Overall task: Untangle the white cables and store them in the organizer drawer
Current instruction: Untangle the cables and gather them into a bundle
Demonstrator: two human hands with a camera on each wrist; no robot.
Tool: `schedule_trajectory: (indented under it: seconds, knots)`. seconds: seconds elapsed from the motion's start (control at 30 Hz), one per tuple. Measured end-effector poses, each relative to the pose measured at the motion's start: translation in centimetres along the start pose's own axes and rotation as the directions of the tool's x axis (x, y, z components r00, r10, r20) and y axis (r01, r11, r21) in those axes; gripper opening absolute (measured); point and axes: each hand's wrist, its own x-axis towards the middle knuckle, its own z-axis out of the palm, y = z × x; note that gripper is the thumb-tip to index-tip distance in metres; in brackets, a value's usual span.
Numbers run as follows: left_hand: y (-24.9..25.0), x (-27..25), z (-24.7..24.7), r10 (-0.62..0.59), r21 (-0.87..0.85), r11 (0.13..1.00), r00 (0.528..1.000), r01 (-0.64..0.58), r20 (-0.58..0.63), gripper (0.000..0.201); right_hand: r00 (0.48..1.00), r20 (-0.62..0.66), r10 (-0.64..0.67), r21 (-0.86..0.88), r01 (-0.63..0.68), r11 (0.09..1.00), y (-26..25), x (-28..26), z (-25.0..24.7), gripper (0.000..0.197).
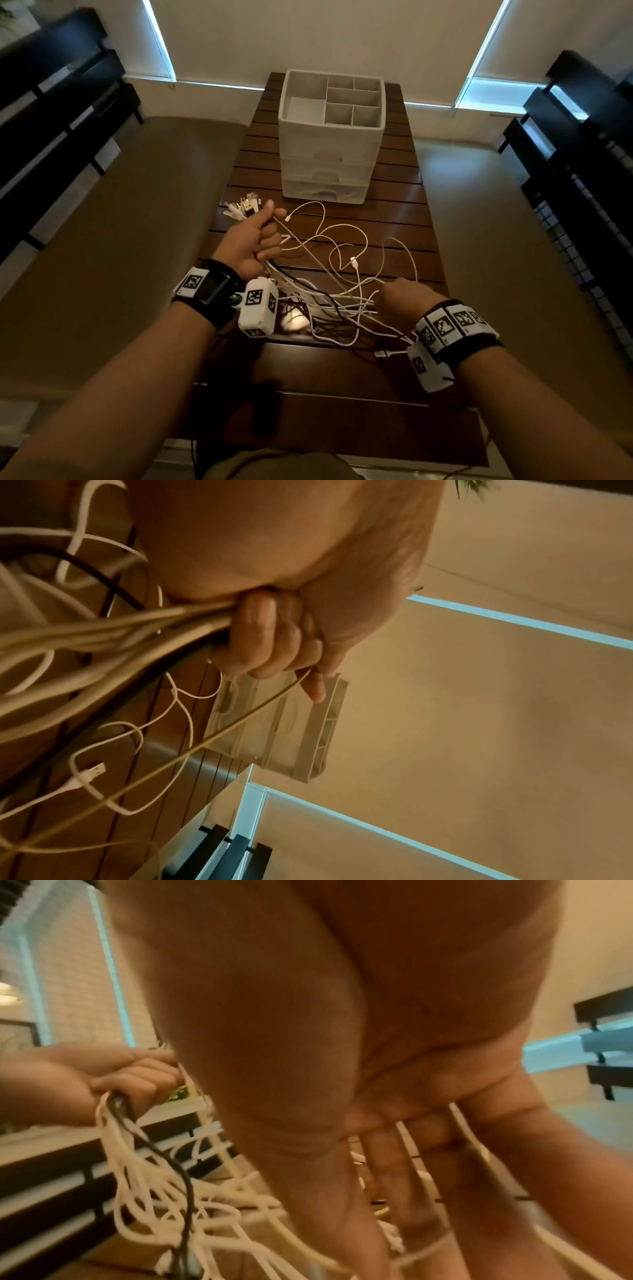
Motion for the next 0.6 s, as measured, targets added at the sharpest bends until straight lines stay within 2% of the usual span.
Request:
schedule_trajectory:
  seconds: [0.03,0.1,0.13,0.17,0.2,0.23,0.27,0.3,0.37,0.4,0.47,0.53,0.57,0.6]
  knots:
    - [-0.3,-0.1,0.1,0.003,0.005,1.0,1.0,-0.003,0.007,0.031,0.999,-0.025,0.02,0.036,-0.019,0.999,0.2,0.4,0.1,0.017]
    - [-1.0,-0.3,0.4,-0.003,0.032,0.999,0.999,0.002,0.037,0.032,0.979,-0.203,-0.035,0.203,0.077,0.976,0.4,0.9,-0.7,0.016]
    - [-1.4,-0.5,0.7,-0.011,0.052,0.999,0.998,0.008,0.058,0.032,0.933,-0.355,-0.053,0.283,0.161,0.946,0.2,1.1,-1.5,0.016]
    - [-1.7,-0.8,1.0,-0.018,0.073,0.997,0.997,0.012,0.08,0.033,0.861,-0.507,-0.032,0.364,0.248,0.898,-0.3,1.1,-2.5,0.015]
    - [-1.9,-1.1,1.3,-0.022,0.098,0.995,0.994,0.012,0.106,0.033,0.792,-0.61,0.016,0.436,0.319,0.841,-1.0,1.2,-3.5,0.016]
    - [-2.1,-1.4,1.7,-0.026,0.128,0.992,0.991,0.009,0.132,0.032,0.757,-0.651,0.061,0.507,0.374,0.776,-1.9,1.1,-4.7,0.024]
    - [-2.1,-1.7,1.9,-0.032,0.159,0.987,0.987,0.007,0.155,0.032,0.771,-0.633,0.075,0.582,0.409,0.703,-3.1,1.1,-5.7,0.036]
    - [-2.2,-2.0,2.2,-0.043,0.194,0.981,0.983,0.008,0.178,0.031,0.82,-0.569,0.061,0.662,0.413,0.625,-4.3,1.0,-6.7,0.048]
    - [-2.3,-2.7,2.7,-0.085,0.253,0.967,0.972,0.027,0.218,0.032,0.918,-0.395,-0.018,0.815,0.36,0.454,-6.5,1.0,-8.0,0.065]
    - [-2.5,-3.0,2.9,-0.108,0.277,0.96,0.966,0.04,0.235,0.032,0.941,-0.333,-0.055,0.864,0.328,0.382,-7.3,1.2,-8.4,0.069]
    - [-3.1,-3.6,3.0,-0.147,0.324,0.944,0.958,0.061,0.246,0.032,0.956,-0.276,-0.101,0.937,0.291,0.193,-8.4,1.3,-9.3,0.061]
    - [-4.0,-4.0,2.8,-0.182,0.346,0.934,0.954,0.091,0.24,0.031,0.949,-0.296,-0.11,0.954,0.288,-0.081,-8.6,1.4,-10.1,0.041]
    - [-4.5,-4.2,2.7,-0.195,0.339,0.935,0.954,0.11,0.228,0.032,0.941,-0.329,-0.078,0.934,0.312,-0.173,-8.5,1.5,-10.4,0.035]
    - [-4.8,-4.2,2.7,-0.19,0.321,0.94,0.96,0.117,0.207,0.033,0.928,-0.372,-0.033,0.912,0.358,-0.198,-8.2,1.5,-10.7,0.032]
